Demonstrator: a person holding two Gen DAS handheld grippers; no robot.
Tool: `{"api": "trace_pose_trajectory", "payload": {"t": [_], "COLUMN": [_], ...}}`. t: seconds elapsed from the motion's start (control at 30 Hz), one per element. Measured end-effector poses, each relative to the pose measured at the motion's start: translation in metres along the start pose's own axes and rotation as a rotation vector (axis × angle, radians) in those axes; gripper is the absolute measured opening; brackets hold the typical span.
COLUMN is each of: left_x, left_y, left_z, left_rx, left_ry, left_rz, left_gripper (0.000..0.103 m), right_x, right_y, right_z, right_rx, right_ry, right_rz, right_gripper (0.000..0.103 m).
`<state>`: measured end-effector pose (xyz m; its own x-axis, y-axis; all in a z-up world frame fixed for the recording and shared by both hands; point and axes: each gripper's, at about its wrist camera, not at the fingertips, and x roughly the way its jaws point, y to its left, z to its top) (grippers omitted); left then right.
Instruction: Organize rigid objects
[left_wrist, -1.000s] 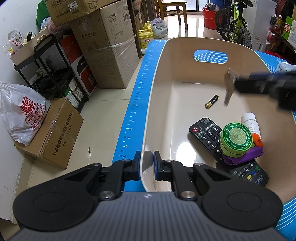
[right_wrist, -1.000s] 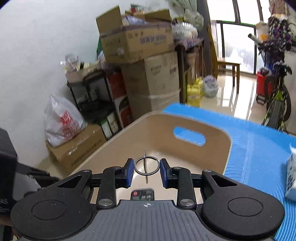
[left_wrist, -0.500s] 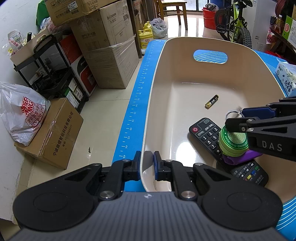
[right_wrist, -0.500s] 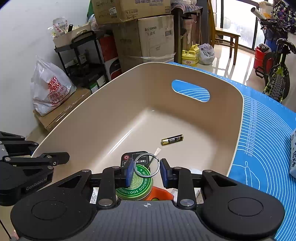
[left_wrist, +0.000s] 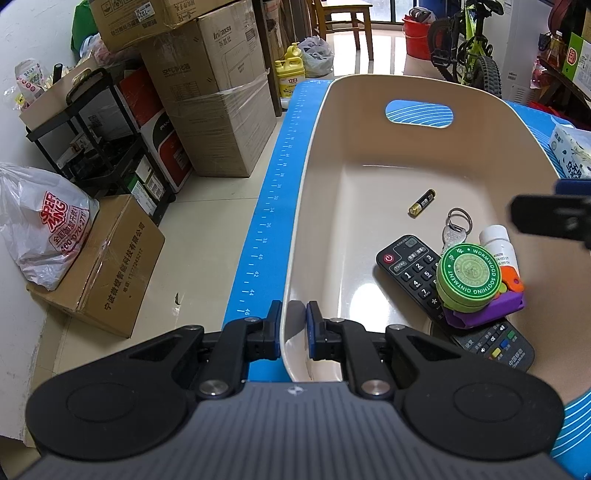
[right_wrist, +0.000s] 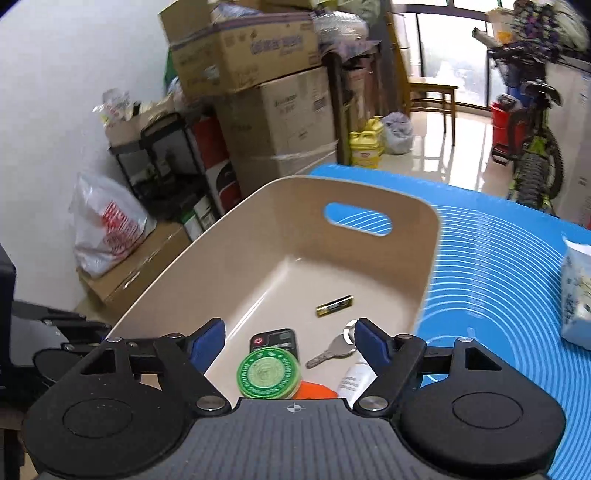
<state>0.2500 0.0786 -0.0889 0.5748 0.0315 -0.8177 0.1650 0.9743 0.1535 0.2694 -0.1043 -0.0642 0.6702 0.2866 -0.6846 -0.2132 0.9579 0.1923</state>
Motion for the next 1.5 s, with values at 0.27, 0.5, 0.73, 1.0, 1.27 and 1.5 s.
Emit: {"api": "trace_pose_trajectory", "payload": {"t": [0.27,0.5,0.73,1.0,1.27,1.5], "left_x": [-0.038,-0.080,-0.127,-0.176,-0.217,-0.243], "left_y": [-0.014,-0.027,-0.038,-0.042,-0.053,-0.056], "left_z": [0.003,-0.002,-0.019,-0.045,-0.077,-0.106], "left_rx": [0.042,0.051,0.056,0.044,0.044,0.025], "left_ry": [-0.120,-0.173,-0.218,-0.247,-0.265,-0.248], "left_rz": [-0.006,-0.037,-0.072,-0.082,-0.094,-0.100], "left_gripper": [0.073,0.073,0.074,0.075,0.075,0.074], "right_x": [-0.032,-0.078,-0.136,-0.203,-0.258,-0.296], "right_y": [-0.014,-0.009,-0.005,0.012,0.026,0.037], "right_z": [-0.015,-0.036,-0.056,-0.080,-0.104,-0.125], "right_rx": [0.036,0.056,0.104,0.116,0.119,0.111], "right_ry": [-0.014,-0.030,-0.067,-0.120,-0.142,-0.143], "right_rz": [-0.061,-0.095,-0.143,-0.186,-0.225,-0.253], "right_gripper": [0.084,0.086,0.090,0.092,0.092,0.092]}}
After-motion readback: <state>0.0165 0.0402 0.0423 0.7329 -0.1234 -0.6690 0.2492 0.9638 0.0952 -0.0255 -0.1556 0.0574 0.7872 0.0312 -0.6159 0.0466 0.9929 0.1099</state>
